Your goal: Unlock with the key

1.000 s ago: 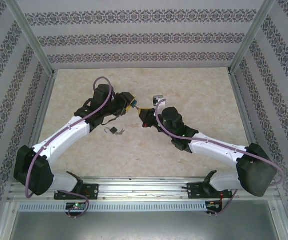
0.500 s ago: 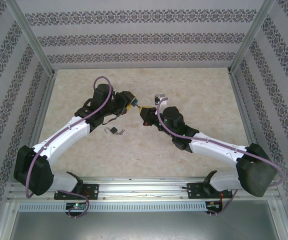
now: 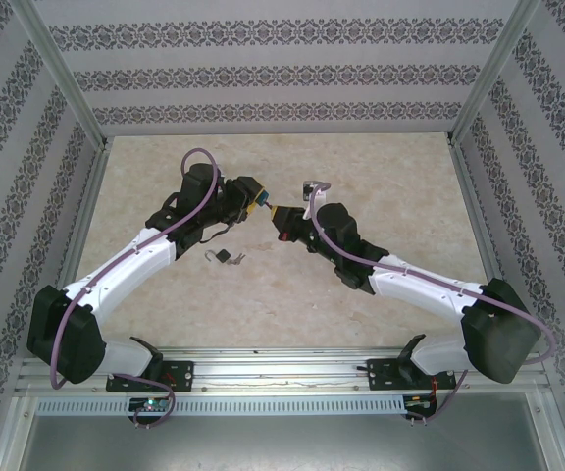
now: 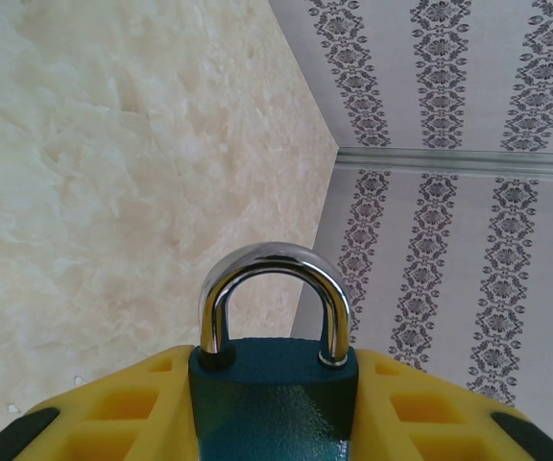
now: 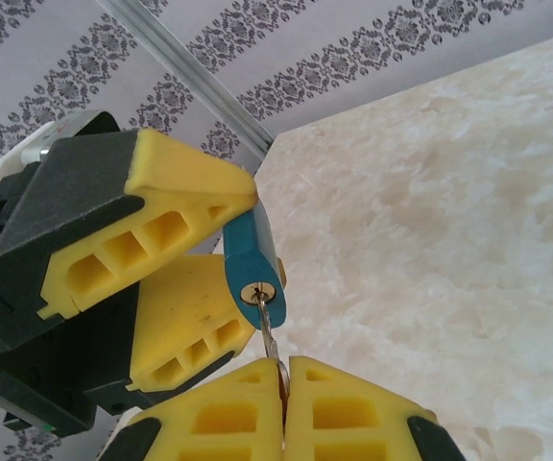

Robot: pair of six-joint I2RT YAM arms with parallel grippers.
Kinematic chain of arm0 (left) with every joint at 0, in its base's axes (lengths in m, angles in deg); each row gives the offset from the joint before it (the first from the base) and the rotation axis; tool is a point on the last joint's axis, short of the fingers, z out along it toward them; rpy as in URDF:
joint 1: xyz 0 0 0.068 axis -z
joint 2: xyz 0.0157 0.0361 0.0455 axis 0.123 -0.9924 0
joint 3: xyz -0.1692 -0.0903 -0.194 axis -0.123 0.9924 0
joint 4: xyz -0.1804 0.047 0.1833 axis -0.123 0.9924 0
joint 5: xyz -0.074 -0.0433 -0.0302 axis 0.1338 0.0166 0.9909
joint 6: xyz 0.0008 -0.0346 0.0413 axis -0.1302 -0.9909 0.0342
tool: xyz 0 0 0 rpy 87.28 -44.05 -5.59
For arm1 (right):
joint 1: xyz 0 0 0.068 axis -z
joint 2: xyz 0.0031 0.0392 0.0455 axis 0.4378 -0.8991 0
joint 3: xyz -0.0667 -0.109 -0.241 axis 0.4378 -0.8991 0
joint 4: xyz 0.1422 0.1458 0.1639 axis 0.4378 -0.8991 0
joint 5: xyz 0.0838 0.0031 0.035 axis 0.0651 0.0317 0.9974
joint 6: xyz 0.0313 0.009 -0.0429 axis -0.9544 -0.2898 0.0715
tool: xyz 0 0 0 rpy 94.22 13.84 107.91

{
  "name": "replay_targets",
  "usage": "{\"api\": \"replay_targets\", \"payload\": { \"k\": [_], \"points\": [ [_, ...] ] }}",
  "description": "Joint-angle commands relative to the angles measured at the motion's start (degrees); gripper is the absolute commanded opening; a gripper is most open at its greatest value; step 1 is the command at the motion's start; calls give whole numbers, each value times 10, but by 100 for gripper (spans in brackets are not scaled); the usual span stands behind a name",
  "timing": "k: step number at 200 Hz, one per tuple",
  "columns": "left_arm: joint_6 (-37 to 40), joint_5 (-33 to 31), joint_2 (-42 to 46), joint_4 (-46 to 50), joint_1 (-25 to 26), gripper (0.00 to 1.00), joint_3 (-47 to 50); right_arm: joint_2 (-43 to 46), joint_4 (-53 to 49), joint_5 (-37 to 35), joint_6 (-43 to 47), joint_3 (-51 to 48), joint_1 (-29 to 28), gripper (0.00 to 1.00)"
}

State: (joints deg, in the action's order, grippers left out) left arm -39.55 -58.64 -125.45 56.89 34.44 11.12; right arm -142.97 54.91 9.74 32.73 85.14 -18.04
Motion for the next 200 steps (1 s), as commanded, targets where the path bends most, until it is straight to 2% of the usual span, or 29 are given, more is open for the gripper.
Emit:
{"api": "replay_targets", "payload": {
  "k": [1,44,78,107,128,148,172,200],
  "points": [
    [23,22,0,8,14,37,-22,-4,15,-6,-46,34,3,0],
    [21,22,-3,5,17,36,-21,-20,25,-6,-67,53,-12,0],
    [18,21,-1,5,18,36,-19,-19,36,-21,5,57,-25,0],
    [7,28,-1,-10,18,36,-12,-21,92,-30,47,31,-31,0],
    [3,32,-2,-16,18,35,-12,-27,103,-34,33,26,-30,0],
    [9,29,-1,-4,18,35,-15,-38,113,-13,-16,33,-26,0],
    [12,22,2,2,18,35,-15,-43,115,-13,-44,51,-42,0],
    [14,19,2,3,18,35,-14,-49,124,-27,-30,65,-61,0]
  ]
}}
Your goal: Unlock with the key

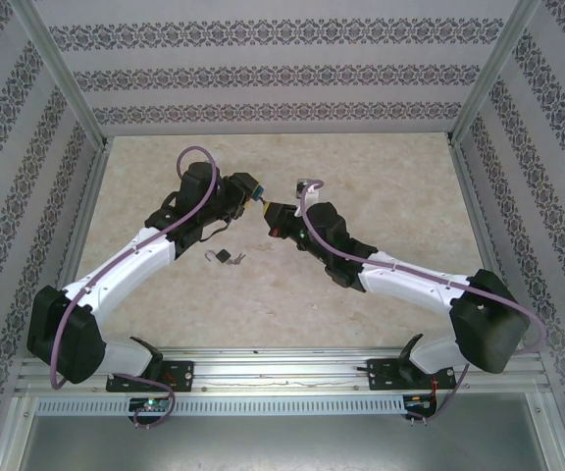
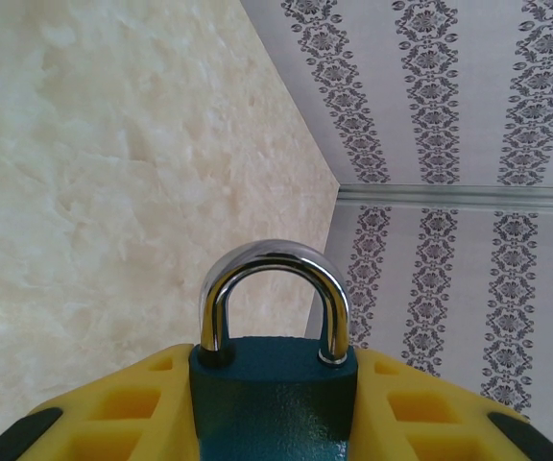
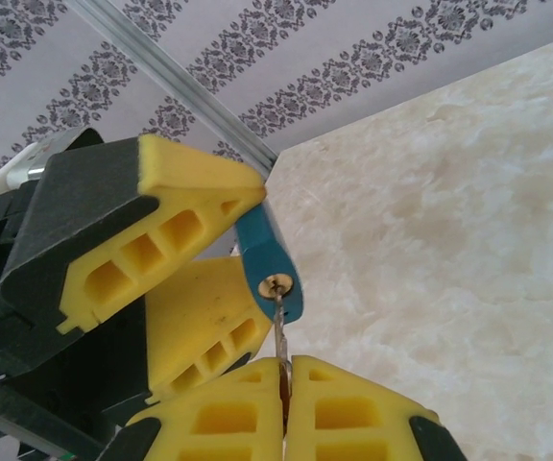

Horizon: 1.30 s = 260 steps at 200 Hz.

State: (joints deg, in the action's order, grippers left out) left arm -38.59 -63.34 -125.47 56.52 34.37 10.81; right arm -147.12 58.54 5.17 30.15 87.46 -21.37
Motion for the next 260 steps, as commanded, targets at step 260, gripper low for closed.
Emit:
{"api": "replay_targets", "payload": {
  "k": [260],
  "points": [
    [23,71,-13,69,19,34,-42,28,-172,13,195,117,-13,0]
  ]
}}
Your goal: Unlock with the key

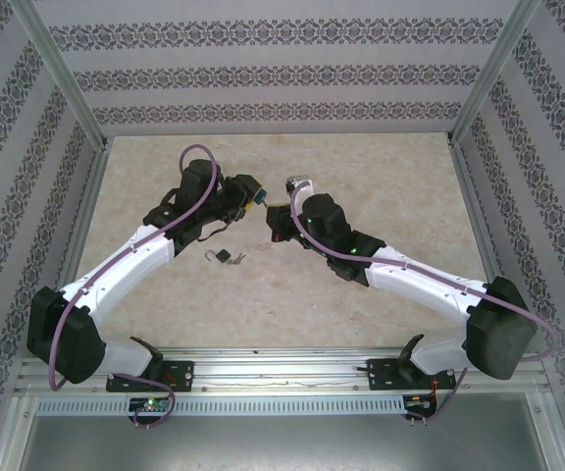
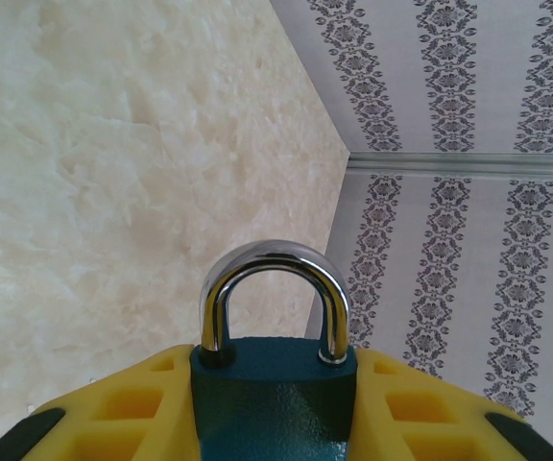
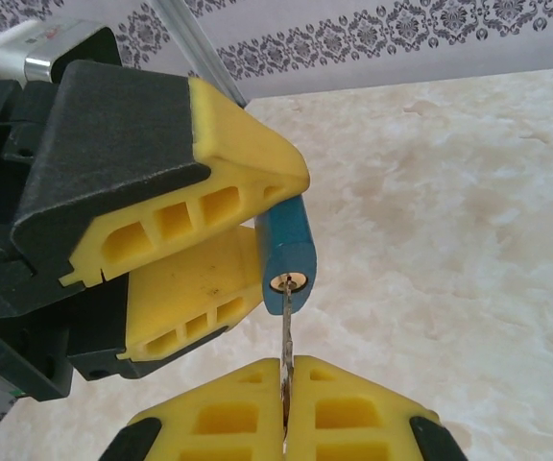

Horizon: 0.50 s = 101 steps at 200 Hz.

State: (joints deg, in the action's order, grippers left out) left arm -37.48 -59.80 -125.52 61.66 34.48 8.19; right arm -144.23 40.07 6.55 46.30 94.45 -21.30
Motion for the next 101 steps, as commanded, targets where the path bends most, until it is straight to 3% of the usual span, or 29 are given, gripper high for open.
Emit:
{"api": "replay_targets", "payload": {
  "k": [1,40,84,101],
  "points": [
    [12,35,-13,18,18,34,-16,-1,11,-1,34,48,-13,0],
    [12,36,-13,14,18,34,-14,-2,-40,-3,11,81,-8,0],
    [9,37,-13,8,18,34,-11,-14,7,75,-88,69,31,0],
    [7,39,-13,7,18,33,-11,-15,31,68,-83,61,24,0]
  ]
}}
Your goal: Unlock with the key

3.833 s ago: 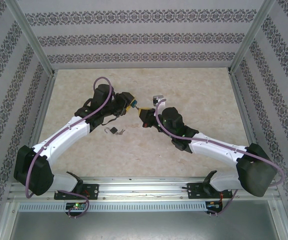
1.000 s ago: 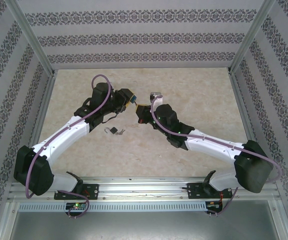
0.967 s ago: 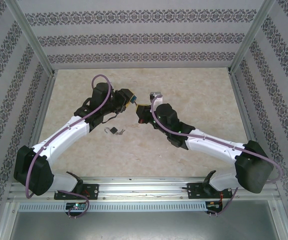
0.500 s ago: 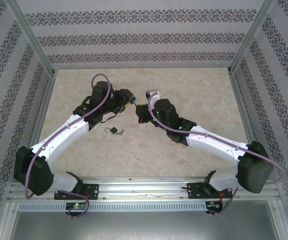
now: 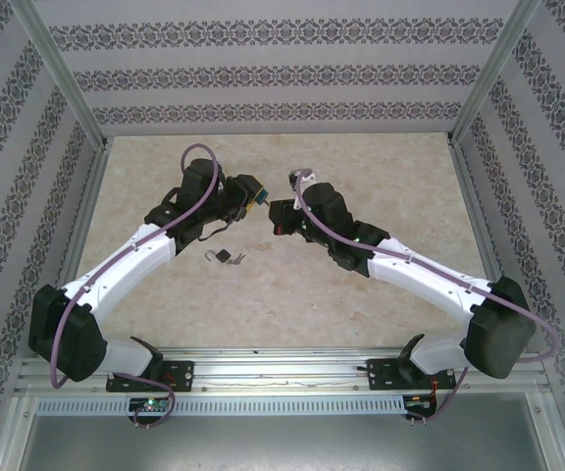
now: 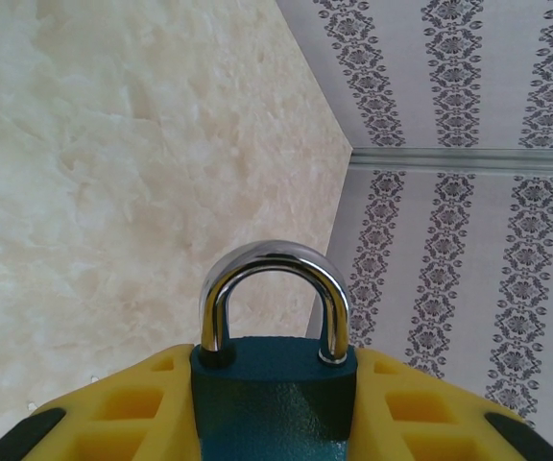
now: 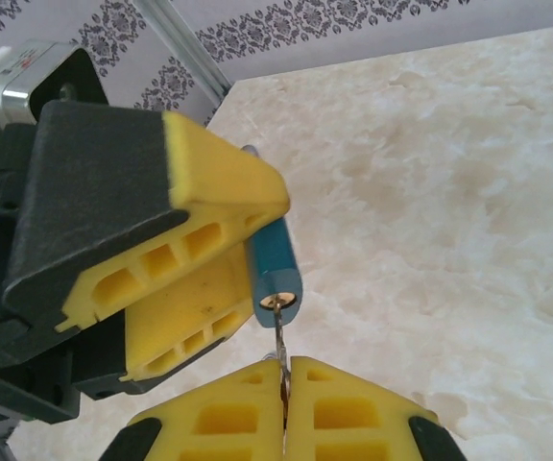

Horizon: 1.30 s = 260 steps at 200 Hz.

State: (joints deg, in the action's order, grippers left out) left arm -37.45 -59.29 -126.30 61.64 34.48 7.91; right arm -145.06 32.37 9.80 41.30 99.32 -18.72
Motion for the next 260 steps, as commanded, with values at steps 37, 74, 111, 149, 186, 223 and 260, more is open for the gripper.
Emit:
{"api": "replay_targets", "payload": {
  "k": [37,74,111,149,186,223,260],
  "points": [
    [0,30,-3,0,18,33,-7,-13,189,26,-48,-22,-12,0],
    [-9,32,0,-9,18,33,-2,-18,245,-3,-38,-56,-30,0],
    [-12,34,1,-11,18,33,-4,-16,298,-31,-33,-85,-37,0],
    [-15,37,0,-13,18,33,-5,-22,329,-42,-34,-95,-42,0],
    [-18,38,0,-16,18,33,-2,-19,377,-44,-71,-108,-33,0],
    [-16,39,-1,-12,18,33,-10,-18,316,-92,66,-78,-75,0],
    [-17,38,1,-10,18,33,-8,-19,309,-106,91,-83,-78,0]
  ]
}}
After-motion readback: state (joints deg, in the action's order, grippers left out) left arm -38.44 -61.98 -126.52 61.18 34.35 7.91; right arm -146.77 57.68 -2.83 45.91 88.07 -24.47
